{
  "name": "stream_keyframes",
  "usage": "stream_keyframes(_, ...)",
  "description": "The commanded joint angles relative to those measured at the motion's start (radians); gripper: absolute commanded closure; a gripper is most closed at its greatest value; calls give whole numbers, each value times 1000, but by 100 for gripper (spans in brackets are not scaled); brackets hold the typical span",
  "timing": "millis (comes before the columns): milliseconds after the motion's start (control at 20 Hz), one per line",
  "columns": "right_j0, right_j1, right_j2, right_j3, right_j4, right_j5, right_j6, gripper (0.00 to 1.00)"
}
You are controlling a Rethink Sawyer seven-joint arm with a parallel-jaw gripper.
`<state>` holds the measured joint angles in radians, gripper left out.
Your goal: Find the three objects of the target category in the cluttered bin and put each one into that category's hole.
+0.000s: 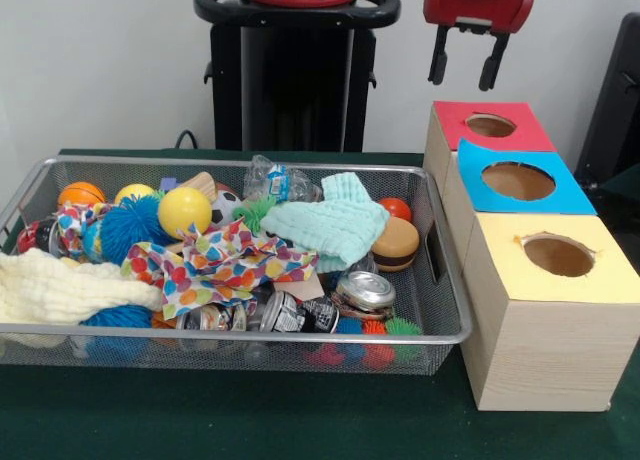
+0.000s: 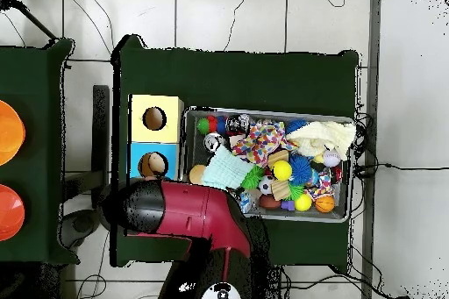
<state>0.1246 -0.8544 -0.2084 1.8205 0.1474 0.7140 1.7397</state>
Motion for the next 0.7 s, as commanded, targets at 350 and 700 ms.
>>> stream_keyframes(350,-10,35,97,-27,-17,15,89,0)
stream_keyframes(700,2,38,95,-20,-18,4,97,0)
